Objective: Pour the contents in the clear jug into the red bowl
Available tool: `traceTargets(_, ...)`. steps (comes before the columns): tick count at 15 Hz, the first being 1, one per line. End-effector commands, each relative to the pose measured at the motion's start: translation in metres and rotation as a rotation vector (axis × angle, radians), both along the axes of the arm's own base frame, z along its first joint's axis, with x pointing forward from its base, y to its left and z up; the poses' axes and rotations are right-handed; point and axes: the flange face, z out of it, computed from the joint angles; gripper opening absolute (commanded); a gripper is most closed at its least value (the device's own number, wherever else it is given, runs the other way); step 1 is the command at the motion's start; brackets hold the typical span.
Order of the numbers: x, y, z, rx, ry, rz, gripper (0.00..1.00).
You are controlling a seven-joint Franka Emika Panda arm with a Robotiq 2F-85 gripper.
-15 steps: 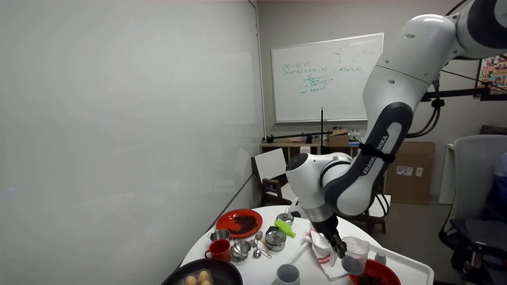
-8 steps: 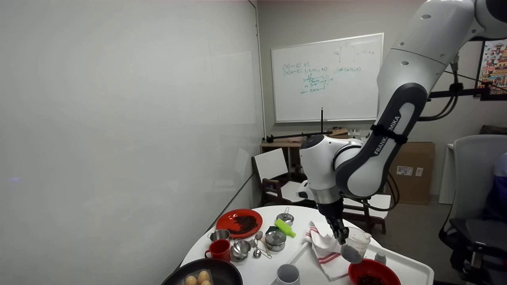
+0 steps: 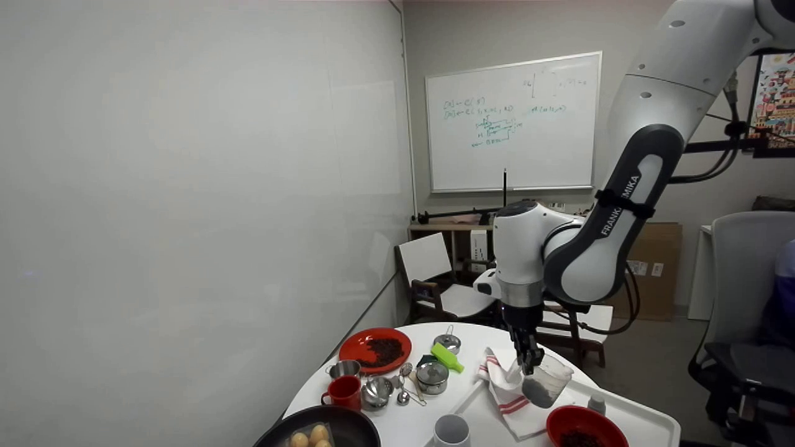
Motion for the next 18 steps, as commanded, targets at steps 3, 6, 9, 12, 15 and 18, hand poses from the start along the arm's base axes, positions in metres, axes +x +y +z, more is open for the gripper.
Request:
traceTargets(3,-0.014,-0.002,0.024,0.137,-0.14,-0.073,0.1)
traceTargets(6,-0.022,-0.002,0.039,0.173,-0.21,-0.085,0.1)
traceTargets(9,-0.038,-0.005,0.054,0.184,-0.247,-0.09,0.1)
traceTargets(12,-0.058,-0.015,0.062,0.177,-0.252,-0.112,0.1)
traceTargets(15,-0.075,-0.03,0.069,0.158,-0.258,-0.15,0.1)
traceTargets(18,-0.085,-0.043,0.078,0.129,-0.296,-0.198,0.1)
